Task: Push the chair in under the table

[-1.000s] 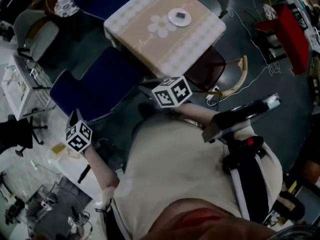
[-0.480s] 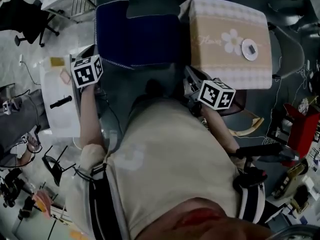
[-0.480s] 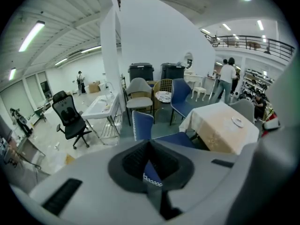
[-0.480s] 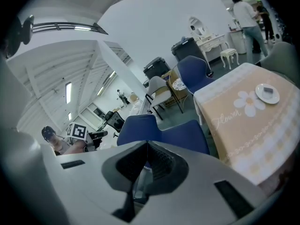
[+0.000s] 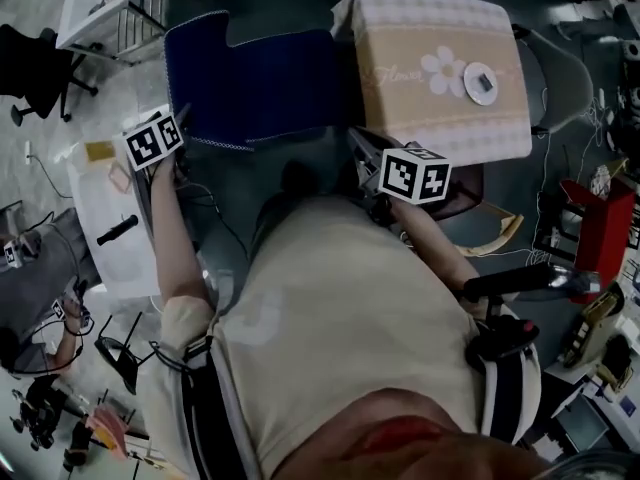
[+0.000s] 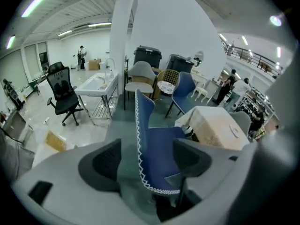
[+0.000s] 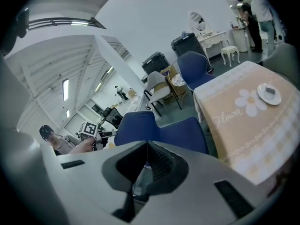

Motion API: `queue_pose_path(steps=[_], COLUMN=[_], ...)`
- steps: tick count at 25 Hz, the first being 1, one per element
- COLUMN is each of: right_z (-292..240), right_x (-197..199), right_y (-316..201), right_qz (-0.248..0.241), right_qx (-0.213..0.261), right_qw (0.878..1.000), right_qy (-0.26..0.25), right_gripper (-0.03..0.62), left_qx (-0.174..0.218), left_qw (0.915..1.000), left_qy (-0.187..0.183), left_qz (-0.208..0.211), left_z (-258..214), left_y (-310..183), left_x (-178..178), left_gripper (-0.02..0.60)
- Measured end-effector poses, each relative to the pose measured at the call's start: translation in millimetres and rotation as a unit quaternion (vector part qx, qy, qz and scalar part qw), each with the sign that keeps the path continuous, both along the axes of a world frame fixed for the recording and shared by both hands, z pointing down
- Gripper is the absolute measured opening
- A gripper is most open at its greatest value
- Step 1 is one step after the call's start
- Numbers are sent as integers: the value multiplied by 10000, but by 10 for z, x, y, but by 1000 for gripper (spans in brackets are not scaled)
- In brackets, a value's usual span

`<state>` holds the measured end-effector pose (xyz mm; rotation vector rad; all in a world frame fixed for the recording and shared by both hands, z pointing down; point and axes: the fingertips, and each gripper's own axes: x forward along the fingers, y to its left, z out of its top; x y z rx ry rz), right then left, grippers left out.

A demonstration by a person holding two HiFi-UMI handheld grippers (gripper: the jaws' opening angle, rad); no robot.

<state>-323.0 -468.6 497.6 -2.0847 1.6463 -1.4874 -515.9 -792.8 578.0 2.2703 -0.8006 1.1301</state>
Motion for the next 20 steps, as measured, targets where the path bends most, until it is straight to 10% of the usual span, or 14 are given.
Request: queue_pose_path(steps=[7,20], right_z=[53,184], right_x=[185,180], right_y=[117,187], right_qz=[353,435], right_qx=[-76,-240], right_qw=[9993,9985], right_qy=[3,-234], right_gripper=[12,12], left_qx=[59,-833], left_qw=[9971,9936], left_qy=[-753,-736], left_qz=[113,-181], left_z=[336,880], left_y=[-158,-211], left_x=[4,83], left_gripper=[324,302])
